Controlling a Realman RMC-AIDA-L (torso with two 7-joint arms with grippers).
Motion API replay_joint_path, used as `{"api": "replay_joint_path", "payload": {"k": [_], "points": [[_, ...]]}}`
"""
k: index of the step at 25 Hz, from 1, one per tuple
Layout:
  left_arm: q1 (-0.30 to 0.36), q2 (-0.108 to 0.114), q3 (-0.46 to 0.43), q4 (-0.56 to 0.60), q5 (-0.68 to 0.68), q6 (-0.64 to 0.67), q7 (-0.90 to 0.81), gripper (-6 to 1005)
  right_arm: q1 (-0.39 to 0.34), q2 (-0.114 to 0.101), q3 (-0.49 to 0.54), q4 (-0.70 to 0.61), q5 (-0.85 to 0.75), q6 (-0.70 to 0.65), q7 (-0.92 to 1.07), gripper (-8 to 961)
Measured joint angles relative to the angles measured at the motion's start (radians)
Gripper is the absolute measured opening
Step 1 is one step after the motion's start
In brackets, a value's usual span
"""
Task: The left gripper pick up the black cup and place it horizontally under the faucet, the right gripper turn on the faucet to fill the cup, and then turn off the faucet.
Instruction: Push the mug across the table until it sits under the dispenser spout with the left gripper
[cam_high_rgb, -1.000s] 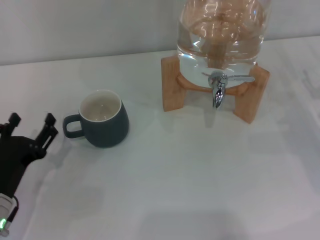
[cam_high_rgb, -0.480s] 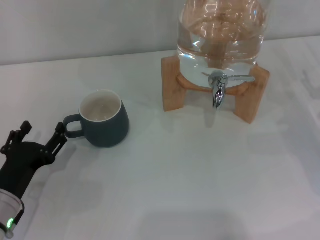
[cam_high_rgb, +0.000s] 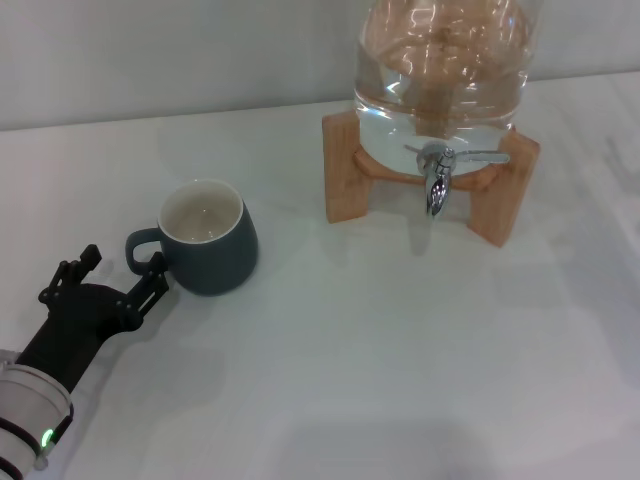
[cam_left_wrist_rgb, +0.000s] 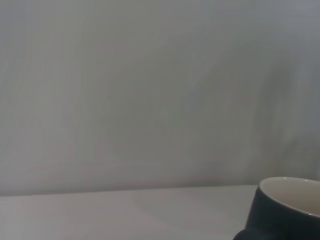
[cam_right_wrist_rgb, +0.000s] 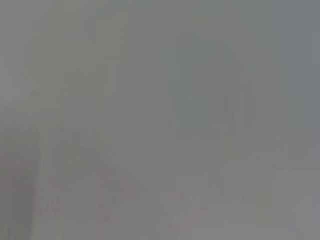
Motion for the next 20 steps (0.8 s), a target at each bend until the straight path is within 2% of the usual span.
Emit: {"api": "replay_joint_path", "payload": {"k": [10,20], "points": [[-0.034,0.001,-0.015,-0.020,-0.010,-0.042,0.000,876,0.007,0.001,0.000,-0.001,0.009,0.001,0.000,824],[-0.118,0.001,-0.022,-0.039,-0.011,-0.118,0.001,875,0.009,0.001,0.000,-0.001,0.017,0.008,0.000,824]]}}
